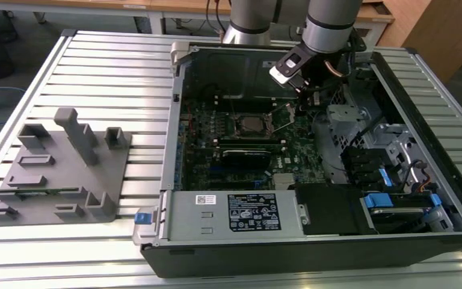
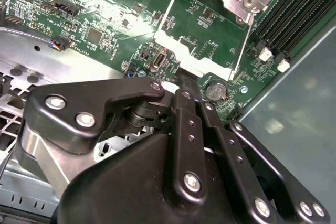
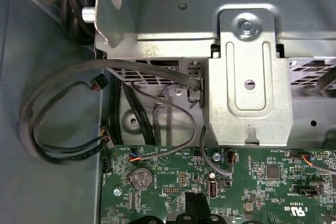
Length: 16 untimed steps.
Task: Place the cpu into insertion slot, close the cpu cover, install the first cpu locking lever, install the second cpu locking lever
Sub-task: 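Close the cpu cover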
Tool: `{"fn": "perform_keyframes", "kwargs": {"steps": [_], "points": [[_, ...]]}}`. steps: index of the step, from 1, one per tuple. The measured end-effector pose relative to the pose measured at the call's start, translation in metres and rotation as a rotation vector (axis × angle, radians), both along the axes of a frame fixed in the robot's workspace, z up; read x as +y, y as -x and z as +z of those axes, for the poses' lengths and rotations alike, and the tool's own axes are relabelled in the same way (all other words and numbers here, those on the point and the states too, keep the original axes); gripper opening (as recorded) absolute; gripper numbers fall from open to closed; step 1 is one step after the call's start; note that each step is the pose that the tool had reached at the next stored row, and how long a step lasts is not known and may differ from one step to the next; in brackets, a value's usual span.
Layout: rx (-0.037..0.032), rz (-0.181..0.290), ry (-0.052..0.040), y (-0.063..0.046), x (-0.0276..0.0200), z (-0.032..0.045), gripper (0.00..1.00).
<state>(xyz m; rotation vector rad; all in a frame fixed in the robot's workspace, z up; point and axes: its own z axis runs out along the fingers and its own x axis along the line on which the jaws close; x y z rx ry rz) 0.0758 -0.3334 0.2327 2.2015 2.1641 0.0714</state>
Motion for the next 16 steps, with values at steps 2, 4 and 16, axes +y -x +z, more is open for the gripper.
{"fn": "perform_keyframes", "kwargs": {"steps": [2,4,16], "points": [[0.0000,0.000,0.0001,0.000,0.0000,0.0000,0.10],[0.0000,0.000,-0.0001,0.000,0.0000,-0.0001,0.10],[-0.0009,0.000,0.0096,0.018,0.0005,-0.0028,0.10]]}}
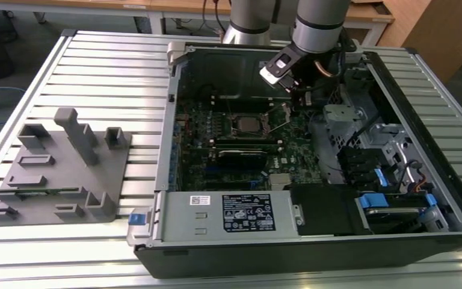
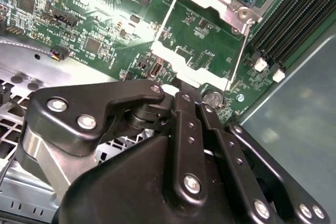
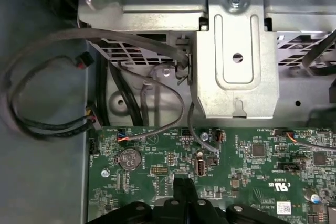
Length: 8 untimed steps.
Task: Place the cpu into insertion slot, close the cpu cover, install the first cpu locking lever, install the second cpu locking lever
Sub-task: 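Close the cpu cover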
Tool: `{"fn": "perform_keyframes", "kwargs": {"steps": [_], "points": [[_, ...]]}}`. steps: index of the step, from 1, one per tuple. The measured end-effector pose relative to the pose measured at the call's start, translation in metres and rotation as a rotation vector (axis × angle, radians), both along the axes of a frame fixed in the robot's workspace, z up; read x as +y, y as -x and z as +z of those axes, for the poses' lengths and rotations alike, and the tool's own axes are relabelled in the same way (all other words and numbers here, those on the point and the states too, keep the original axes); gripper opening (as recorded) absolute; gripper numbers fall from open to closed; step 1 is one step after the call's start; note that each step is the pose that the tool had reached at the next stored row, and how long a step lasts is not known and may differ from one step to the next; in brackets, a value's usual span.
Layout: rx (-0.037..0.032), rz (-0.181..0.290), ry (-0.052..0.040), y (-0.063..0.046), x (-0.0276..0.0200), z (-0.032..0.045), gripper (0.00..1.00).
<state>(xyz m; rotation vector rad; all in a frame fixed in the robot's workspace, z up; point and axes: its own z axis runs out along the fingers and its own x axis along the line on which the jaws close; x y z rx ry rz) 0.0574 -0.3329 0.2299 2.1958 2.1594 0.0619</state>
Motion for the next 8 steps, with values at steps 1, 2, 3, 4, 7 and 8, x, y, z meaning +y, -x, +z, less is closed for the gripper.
{"fn": "perform_keyframes", "kwargs": {"steps": [1,2,3,4,7,8], "points": [[-0.0001,0.000,0.0018,0.0022,0.0001,-0.0002,0.10],[0.0001,0.000,0.0032,0.0040,0.0002,-0.0004,0.10],[0.0002,0.000,0.0044,0.0052,0.0004,-0.0006,0.10],[0.0000,0.000,0.0053,0.0054,0.0004,-0.0007,0.10],[0.0000,0.000,0.0058,0.0054,0.0004,-0.0006,0.10],[0.0000,0.000,0.0058,0.0054,0.0004,-0.0006,0.10]]}}
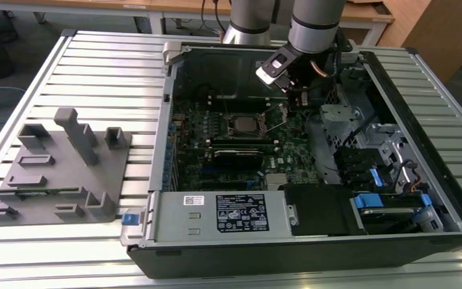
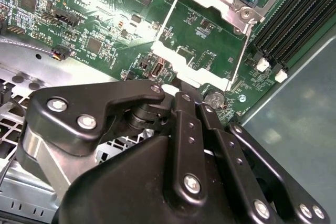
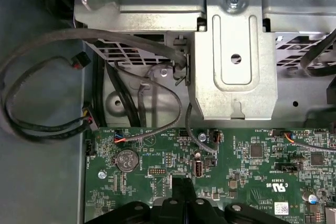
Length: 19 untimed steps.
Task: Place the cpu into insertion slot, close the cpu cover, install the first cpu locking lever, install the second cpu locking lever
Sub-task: 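Close the cpu cover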
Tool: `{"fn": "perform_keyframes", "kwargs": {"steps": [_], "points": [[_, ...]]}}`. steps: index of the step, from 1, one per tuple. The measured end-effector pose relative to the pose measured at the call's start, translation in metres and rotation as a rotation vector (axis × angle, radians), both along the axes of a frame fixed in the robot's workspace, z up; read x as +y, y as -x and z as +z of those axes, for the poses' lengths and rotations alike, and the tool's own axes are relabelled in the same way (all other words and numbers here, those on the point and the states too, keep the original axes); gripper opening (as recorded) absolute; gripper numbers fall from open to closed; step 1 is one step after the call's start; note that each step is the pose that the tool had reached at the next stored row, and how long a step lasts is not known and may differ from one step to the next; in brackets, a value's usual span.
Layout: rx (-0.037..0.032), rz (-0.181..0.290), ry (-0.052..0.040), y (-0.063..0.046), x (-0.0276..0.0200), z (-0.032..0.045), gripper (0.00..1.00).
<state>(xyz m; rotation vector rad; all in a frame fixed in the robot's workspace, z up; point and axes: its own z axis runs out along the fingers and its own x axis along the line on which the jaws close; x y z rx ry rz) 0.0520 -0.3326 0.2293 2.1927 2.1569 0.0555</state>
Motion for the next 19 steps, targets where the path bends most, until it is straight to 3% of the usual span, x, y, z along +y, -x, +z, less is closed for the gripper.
{"fn": "perform_keyframes", "kwargs": {"steps": [9,19], "points": [[0.0002,0.000,0.0002,0.0001,0.0000,0.0004,0.10],[0.0000,0.000,0.0000,0.0001,0.0000,0.0094,0.10]]}}
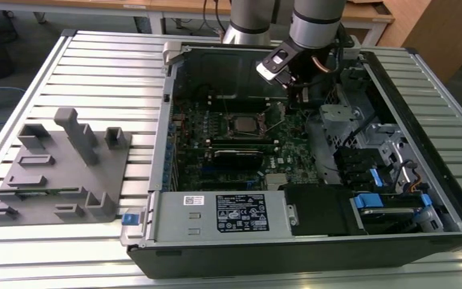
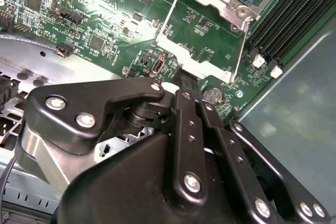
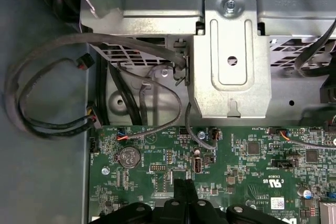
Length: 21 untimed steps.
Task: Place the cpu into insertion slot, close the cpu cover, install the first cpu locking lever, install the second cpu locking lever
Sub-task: 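Close the cpu cover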
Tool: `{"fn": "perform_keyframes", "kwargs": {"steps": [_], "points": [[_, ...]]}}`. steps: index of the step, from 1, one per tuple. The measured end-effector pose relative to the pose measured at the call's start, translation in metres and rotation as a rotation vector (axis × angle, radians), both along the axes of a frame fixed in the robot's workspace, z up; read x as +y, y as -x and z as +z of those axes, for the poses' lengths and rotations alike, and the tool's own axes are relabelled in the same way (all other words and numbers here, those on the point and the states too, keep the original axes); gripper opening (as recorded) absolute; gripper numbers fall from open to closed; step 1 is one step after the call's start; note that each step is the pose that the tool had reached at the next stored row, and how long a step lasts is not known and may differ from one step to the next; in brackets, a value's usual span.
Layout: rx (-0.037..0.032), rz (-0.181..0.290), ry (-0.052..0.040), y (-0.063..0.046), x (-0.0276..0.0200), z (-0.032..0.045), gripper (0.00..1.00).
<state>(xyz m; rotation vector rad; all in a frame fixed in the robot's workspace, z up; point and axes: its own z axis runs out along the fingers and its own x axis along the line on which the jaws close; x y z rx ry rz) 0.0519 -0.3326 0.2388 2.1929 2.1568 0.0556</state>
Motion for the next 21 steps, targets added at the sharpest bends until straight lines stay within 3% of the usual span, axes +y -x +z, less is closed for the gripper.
{"fn": "perform_keyframes", "kwargs": {"steps": [5,9,14,21], "points": [[-0.0025,0.000,0.0003,0.003,0.0000,0.0004,0.10],[-0.0110,0.000,0.0005,0.013,0.0000,0.0004,0.10],[-0.0166,0.000,0.0026,0.028,0.0000,0.0001,0.10],[-0.0237,0.000,0.0127,0.045,0.0005,-0.0014,0.10]]}}
